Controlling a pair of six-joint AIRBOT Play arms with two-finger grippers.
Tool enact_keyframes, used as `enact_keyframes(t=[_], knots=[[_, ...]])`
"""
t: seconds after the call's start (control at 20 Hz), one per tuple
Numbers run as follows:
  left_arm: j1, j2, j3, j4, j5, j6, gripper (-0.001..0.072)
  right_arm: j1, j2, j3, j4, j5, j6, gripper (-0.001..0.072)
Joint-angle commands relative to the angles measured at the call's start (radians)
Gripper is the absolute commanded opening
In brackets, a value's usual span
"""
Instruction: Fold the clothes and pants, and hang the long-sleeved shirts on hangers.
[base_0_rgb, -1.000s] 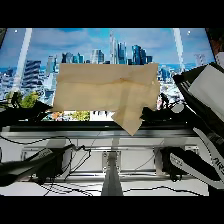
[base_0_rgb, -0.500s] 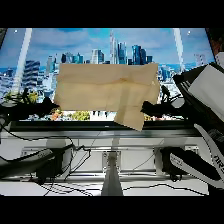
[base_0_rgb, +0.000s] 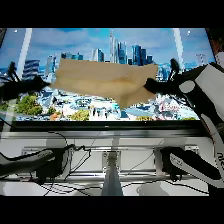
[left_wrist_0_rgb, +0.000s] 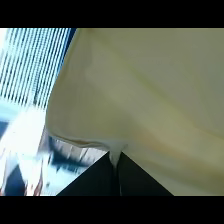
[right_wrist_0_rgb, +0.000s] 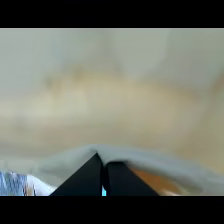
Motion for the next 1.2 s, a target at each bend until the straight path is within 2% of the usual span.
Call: enact_keyframes(t=[0.0, 0.15, 0.25, 0.3, 0.35, 0.4, 0.6, 0.7, 0.85, 1.0, 1.15], knots=[[-0.120, -0.005, 0.159, -0.030, 0.247, 0.001, 0.0011, 0.001, -0.064, 0.111, -0.008, -0.282, 0.079, 0.0011], [-0.274, -0.061, 0.160, -0.030, 0.602, 0.001, 0.0012, -0.002, -0.222, 0.196, -0.004, -0.362, 0.134, 0.0011], [-0.353, -0.124, 0.160, -0.030, 0.784, 0.001, 0.0015, -0.005, -0.314, 0.238, -0.003, -0.448, 0.138, 0.0030], [-0.386, -0.156, 0.160, -0.029, 0.847, 0.002, 0.0152, -0.005, -0.343, 0.243, -0.003, -0.505, 0.138, 0.0217], [-0.409, -0.178, 0.160, -0.029, 0.867, 0.002, 0.0567, -0.005, -0.360, 0.243, -0.003, -0.529, 0.138, 0.0623], [-0.421, -0.195, 0.160, -0.029, 0.861, 0.002, 0.0701, -0.010, -0.366, 0.243, -0.005, -0.521, 0.135, 0.0689], [-0.377, -0.202, 0.159, -0.029, 0.694, -0.020, 0.0701, -0.039, -0.364, 0.243, -0.066, -0.402, 0.131, 0.0691], [-0.303, -0.202, 0.159, -0.029, 0.531, -0.085, 0.0692, -0.063, -0.364, 0.243, -0.086, -0.350, 0.131, 0.0690], [-0.167, -0.206, 0.159, 0.005, 0.294, -0.085, 0.0694, -0.089, -0.364, 0.243, -0.121, -0.336, 0.131, 0.0690], [-0.083, -0.212, 0.159, 0.030, 0.249, -0.091, 0.0693, -0.089, -0.365, 0.243, -0.129, -0.334, 0.130, 0.0689], [-0.098, -0.274, 0.159, 0.014, 0.234, -0.120, 0.0693, -0.085, -0.365, 0.243, -0.128, -0.314, 0.131, 0.0689]])
